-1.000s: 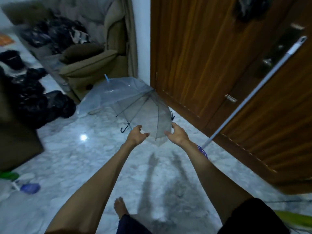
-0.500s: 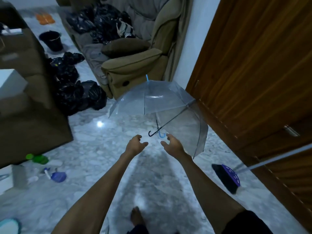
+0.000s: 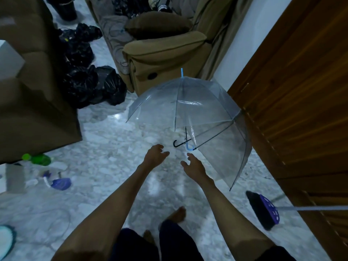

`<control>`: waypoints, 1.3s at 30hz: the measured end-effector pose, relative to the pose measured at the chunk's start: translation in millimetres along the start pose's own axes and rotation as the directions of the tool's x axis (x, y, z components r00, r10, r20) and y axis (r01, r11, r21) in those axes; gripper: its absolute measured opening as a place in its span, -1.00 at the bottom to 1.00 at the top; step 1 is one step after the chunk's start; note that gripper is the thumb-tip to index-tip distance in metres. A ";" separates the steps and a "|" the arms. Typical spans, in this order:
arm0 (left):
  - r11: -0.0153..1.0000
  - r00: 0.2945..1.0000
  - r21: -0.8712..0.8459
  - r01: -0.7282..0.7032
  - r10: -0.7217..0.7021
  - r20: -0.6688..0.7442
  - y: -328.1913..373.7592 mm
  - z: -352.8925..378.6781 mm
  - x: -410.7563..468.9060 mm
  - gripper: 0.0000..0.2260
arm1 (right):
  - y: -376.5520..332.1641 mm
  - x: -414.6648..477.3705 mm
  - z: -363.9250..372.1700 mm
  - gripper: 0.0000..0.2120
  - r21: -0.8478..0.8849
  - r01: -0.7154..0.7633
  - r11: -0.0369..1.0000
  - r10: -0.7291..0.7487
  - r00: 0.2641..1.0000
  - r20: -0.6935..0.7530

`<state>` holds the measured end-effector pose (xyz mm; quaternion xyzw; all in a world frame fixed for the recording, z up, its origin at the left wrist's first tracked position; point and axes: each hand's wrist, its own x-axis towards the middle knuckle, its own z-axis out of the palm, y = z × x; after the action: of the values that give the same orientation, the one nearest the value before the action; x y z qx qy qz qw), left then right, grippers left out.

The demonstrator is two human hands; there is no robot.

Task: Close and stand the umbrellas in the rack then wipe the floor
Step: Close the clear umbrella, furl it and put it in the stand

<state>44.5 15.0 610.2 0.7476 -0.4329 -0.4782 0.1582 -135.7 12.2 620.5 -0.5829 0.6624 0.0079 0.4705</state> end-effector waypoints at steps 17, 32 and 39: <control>0.996 0.997 -0.051 -0.076 0.077 0.010 -122.0 115.6 377.7 -0.54 | 96.7 364.1 128.2 -0.43 -0.011 -0.030 0.999 0.027 0.980 -0.199; 0.888 0.949 -0.353 -0.296 0.315 -0.004 -129.9 266.7 612.7 -0.48 | 206.9 592.8 156.8 -0.37 0.035 0.086 0.996 -0.064 0.908 -0.413; 0.822 0.931 -0.470 -0.321 0.364 0.001 -102.7 267.3 634.8 -0.68 | 210.1 629.1 149.8 -0.53 0.015 0.124 0.992 -0.106 0.900 -0.424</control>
<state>-25.8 -385.4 44.8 0.5758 -0.4403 -0.5644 0.3951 -130.5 -317.8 26.1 -0.5988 0.7130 -0.1600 0.3279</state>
